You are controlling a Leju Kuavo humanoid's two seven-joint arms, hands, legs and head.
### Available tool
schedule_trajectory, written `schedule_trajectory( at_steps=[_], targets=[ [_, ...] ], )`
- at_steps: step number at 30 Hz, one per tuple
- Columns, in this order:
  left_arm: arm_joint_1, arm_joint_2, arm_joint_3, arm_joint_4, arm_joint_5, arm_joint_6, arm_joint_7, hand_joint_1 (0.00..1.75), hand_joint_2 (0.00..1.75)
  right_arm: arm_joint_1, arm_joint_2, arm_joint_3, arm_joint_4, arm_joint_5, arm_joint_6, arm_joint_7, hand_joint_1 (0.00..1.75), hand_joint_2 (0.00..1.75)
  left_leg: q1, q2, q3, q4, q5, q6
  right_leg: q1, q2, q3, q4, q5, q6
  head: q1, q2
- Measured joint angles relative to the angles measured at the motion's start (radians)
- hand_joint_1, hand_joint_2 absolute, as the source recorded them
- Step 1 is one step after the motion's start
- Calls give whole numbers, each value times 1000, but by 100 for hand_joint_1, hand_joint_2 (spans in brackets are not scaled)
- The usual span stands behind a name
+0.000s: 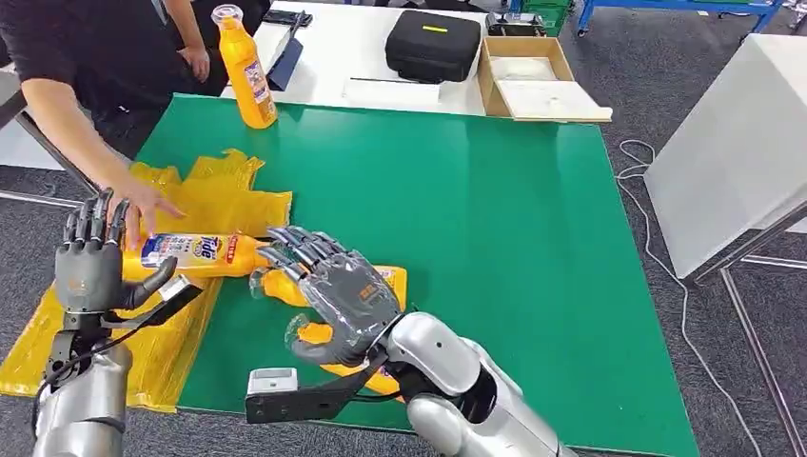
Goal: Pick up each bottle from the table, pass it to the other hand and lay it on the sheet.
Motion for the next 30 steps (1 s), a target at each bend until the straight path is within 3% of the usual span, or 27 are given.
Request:
schedule_trajectory(
  at_steps=[2, 4, 8, 11, 14, 21, 30],
  targets=[
    [-3, 3, 3, 2, 198, 0, -1, 0, 0, -5, 3, 0, 3, -5, 9, 2, 0, 175, 0, 0, 0, 0, 0, 0, 0, 0, 0, 0, 0, 0, 0, 0],
    [-2, 24, -23, 8, 574, 0, -2, 0, 0, -11, 6, 0, 4, -3, 21, 13, 0, 175, 1, 2, 0, 0, 0, 0, 0, 0, 0, 0, 0, 0, -1, 0],
    [21, 99, -108, -26, 1076, -9, -4, 0, 0, -5, 3, 0, 3, 133, -8, 101, 0, 175, 3, 0, 0, 0, 0, 0, 0, 0, -3, 0, 0, -1, 0, 0],
    [25, 135, -153, -65, 1124, -26, -7, 0, 0, 36, -6, 0, -7, 283, -35, 189, 0, 175, 3, -5, 0, 0, 0, -1, 0, -2, -2, 0, -1, -2, 0, 0],
    [17, 142, -175, -115, 1191, -57, -8, 0, 0, 93, -11, 0, -23, 340, -57, 227, 0, 175, 3, -3, 0, 0, 0, -1, 0, -2, -2, 0, -1, -1, 0, 0],
    [-39, 114, -176, -243, 1221, -99, -8, 0, 0, 157, -10, 0, -23, 280, -125, 253, 0, 175, 2, -2, 0, 0, 0, -1, 0, -2, -2, 0, 0, -1, 0, 0],
    [-61, 91, -175, -263, 1198, -99, -8, 0, 0, 168, -10, 0, -21, 185, -137, 248, 0, 175, 2, -1, 0, 0, 0, -1, 0, -1, -3, 0, 0, -1, 0, 0]
  ],
)
